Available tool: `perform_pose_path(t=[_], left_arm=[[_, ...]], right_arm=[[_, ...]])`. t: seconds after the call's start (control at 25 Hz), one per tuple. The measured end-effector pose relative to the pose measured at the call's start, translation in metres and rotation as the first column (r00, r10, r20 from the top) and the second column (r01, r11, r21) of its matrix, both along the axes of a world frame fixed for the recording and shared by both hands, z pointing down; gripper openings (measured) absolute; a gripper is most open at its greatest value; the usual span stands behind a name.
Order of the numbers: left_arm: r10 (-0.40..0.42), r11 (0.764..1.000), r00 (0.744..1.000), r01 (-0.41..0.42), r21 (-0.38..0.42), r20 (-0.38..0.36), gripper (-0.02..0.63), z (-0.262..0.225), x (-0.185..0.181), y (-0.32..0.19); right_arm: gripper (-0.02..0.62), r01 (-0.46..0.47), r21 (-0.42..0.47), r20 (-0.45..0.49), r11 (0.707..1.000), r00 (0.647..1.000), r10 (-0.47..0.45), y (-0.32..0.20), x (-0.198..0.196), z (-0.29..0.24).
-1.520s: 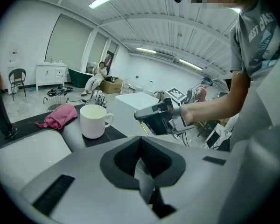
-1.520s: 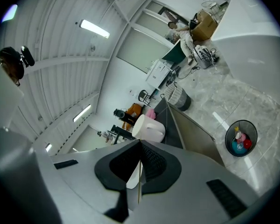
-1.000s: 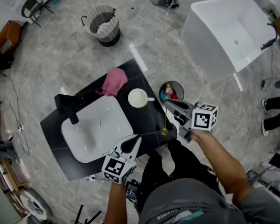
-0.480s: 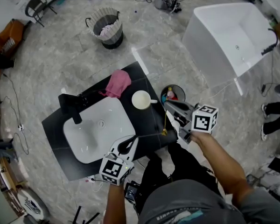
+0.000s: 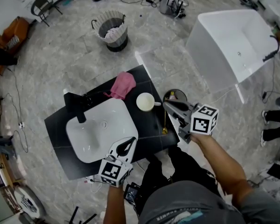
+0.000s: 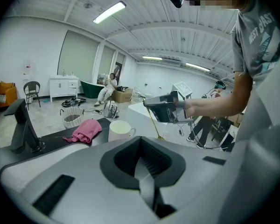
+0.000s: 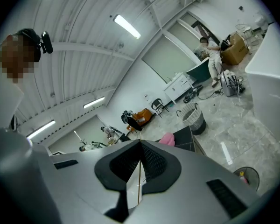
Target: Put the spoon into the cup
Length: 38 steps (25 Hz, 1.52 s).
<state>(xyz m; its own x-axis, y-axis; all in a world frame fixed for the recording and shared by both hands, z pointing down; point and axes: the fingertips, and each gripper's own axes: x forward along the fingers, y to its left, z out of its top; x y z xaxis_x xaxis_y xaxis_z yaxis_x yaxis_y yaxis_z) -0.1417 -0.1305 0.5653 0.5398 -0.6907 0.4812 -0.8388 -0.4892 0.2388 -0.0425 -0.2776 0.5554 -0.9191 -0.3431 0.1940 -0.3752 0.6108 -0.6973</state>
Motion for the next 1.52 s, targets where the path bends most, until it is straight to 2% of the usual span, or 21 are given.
perform_pose_path(t=[0.36,0.92,1.52], left_arm=[[-0.023,1.0,1.0,0.023,0.016,-0.006,0.003,-0.006,-0.008,0.003],[-0.06,0.998,0.998,0.06,0.033,-0.001,0.003,-0.012,-0.028,0.008],[-0.105,0.993,0.994,0.105,0.048,0.001,0.003,-0.027,-0.05,0.016]], right_arm=[[0.032,0.056,0.108,-0.029,0.993,0.998,-0.054,-0.005,-0.02,-0.023],[0.032,0.129,0.23,-0.009,0.965,0.991,-0.13,-0.002,-0.058,-0.046],[0.032,0.166,0.277,-0.054,0.946,0.986,-0.157,0.009,-0.066,-0.048]])
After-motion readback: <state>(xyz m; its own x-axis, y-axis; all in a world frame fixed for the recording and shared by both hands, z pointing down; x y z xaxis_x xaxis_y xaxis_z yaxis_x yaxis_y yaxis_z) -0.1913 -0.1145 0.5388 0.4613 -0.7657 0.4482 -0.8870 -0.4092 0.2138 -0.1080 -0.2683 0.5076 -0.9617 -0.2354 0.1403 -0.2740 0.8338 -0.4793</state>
